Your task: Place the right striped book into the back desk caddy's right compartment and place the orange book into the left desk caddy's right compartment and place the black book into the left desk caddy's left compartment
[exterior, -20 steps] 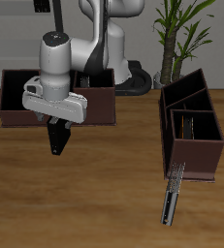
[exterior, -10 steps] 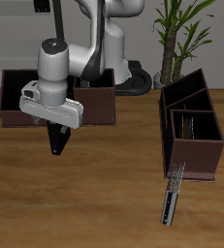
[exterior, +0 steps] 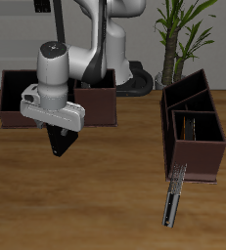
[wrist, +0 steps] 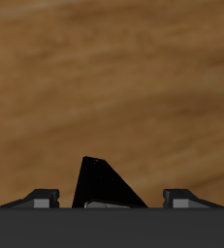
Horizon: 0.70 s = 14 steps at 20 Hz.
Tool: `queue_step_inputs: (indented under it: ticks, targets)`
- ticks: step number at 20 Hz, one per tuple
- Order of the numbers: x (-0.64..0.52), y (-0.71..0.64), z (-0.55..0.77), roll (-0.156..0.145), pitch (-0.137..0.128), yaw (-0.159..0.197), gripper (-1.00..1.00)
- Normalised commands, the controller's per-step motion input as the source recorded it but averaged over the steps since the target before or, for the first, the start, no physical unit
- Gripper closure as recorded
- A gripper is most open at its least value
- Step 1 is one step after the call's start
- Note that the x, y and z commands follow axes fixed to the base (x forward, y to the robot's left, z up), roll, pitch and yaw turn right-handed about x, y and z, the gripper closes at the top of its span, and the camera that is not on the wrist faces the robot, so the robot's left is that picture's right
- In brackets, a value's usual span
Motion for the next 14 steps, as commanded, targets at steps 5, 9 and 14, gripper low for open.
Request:
queue_step_inputs:
  ticks: [5, 9, 14]
  targets:
    - [0.0, -0.06, 0.03, -0.004, 0.011, -0.017, 1.0]
    - [0.04, -0.01, 0.17, -0.036, 0.003, -0.044, 1.0]
    - [0.05, 0.23, 0.5, -0.03, -0.026, -0.084, 1.0]
